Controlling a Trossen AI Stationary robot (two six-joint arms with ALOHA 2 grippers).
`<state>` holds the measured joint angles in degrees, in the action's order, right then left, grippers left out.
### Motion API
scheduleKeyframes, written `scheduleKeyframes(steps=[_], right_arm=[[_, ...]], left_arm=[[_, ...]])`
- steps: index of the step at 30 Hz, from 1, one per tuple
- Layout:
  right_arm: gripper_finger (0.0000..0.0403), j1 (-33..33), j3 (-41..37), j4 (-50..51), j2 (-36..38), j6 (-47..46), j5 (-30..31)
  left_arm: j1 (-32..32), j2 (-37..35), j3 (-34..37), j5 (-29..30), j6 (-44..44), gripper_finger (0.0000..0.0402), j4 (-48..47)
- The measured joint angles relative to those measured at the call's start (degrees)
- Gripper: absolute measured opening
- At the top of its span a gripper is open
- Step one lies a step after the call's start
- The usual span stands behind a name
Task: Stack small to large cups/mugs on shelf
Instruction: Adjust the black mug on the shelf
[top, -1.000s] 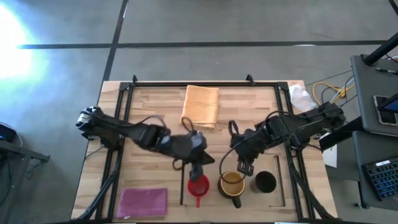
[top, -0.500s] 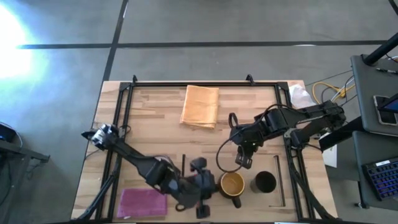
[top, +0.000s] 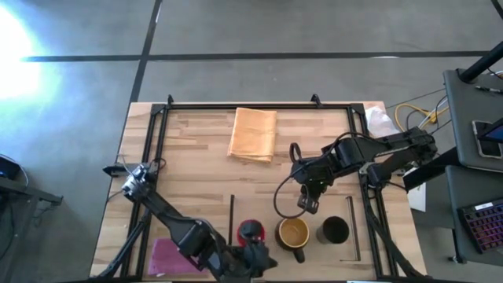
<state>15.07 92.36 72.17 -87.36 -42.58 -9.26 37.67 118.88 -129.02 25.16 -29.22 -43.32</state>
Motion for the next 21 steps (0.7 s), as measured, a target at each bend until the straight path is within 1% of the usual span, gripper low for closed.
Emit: scheduleKeyframes(steps=[9, 14, 21], right_arm=[[0.0008, 1.20, -0.04, -1.20, -1.89, -2.04, -1.74], [0.0009, 2.19, -0.04, -1.41, -3.12, -2.43, -3.01], [0.0009, 2.72, -0.04, -1.74, -3.21, -2.41, -3.77]], left_arm=[[0.31, 3.49, 0.22, -1.75, -0.52, 0.0000, 1.12], [-0.09, 3.55, 0.21, -1.63, -0.43, 0.0000, 1.06], [-2.18, 3.55, 1.13, -1.22, -0.38, 0.0000, 0.76]])
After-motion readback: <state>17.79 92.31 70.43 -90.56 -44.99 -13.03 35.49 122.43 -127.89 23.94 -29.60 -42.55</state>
